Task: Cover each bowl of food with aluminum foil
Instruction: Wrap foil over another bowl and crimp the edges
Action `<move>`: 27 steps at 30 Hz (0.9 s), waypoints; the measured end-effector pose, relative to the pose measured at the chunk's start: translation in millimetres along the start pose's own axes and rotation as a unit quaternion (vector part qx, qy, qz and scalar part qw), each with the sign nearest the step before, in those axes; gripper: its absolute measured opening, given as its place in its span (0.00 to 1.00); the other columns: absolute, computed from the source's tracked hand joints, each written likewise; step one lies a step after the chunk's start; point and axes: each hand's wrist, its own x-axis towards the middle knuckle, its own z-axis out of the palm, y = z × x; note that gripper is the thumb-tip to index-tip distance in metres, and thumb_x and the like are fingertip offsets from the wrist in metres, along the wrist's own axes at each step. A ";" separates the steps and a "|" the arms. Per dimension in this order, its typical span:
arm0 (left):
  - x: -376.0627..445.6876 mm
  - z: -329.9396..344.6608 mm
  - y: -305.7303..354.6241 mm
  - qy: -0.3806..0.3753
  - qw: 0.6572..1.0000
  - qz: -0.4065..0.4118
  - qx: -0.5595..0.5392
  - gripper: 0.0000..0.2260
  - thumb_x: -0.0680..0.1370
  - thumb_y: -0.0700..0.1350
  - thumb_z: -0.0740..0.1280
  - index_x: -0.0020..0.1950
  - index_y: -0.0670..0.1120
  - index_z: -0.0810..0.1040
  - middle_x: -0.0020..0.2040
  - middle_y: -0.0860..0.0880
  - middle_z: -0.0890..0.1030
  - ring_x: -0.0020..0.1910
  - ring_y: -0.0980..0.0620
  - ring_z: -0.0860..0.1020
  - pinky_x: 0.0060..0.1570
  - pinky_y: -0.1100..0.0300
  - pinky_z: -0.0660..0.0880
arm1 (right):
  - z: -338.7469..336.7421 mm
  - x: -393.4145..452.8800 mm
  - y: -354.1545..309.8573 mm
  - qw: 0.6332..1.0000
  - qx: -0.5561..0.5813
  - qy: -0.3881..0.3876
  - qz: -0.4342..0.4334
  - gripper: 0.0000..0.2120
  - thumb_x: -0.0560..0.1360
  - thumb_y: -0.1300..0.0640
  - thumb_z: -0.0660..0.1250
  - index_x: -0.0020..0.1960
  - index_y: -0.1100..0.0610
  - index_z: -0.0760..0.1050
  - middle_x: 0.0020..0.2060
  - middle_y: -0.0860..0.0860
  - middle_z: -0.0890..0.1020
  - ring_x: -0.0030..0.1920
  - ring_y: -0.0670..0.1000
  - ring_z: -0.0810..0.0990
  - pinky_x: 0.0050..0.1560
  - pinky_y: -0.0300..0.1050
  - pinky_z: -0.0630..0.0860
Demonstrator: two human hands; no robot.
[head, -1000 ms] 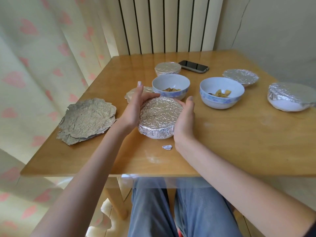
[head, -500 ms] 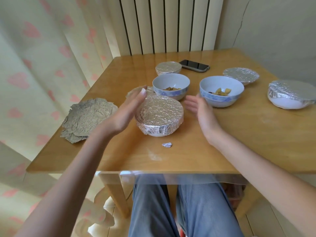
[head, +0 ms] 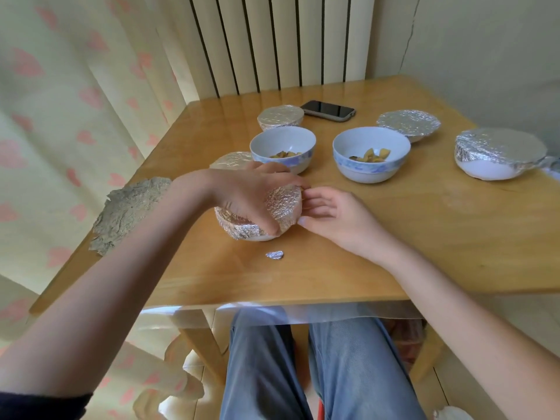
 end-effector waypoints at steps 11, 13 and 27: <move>-0.9 -4.8 6.9 -0.003 1.000 -0.030 -0.006 0.43 0.57 0.59 0.70 0.70 0.66 0.56 0.71 0.61 0.57 0.73 0.53 0.55 0.70 0.47 0.63 | -3.5 0.9 8.1 1.000 -0.009 -0.003 0.014 0.24 0.67 0.62 0.77 0.61 0.56 0.75 0.52 0.52 0.81 0.50 0.50 0.82 0.56 0.45 0.78; 1.3 -4.0 11.3 0.006 0.998 -0.058 0.009 0.42 0.58 0.61 0.68 0.70 0.65 0.56 0.70 0.58 0.59 0.70 0.50 0.58 0.66 0.46 0.65 | -3.9 -1.6 7.6 1.000 -0.009 0.010 0.012 0.22 0.68 0.64 0.75 0.60 0.57 0.75 0.50 0.52 0.81 0.50 0.50 0.81 0.56 0.43 0.78; -16.3 -20.8 -6.2 -0.044 0.996 -0.080 -0.015 0.61 0.57 0.70 0.76 0.70 0.72 0.29 0.79 0.54 0.35 0.75 0.49 0.30 0.73 0.41 0.40 | 23.4 -24.1 -9.2 0.973 -0.212 0.074 -0.052 0.25 0.65 0.44 0.76 0.55 0.52 0.70 0.48 0.45 0.77 0.49 0.45 0.76 0.51 0.41 0.72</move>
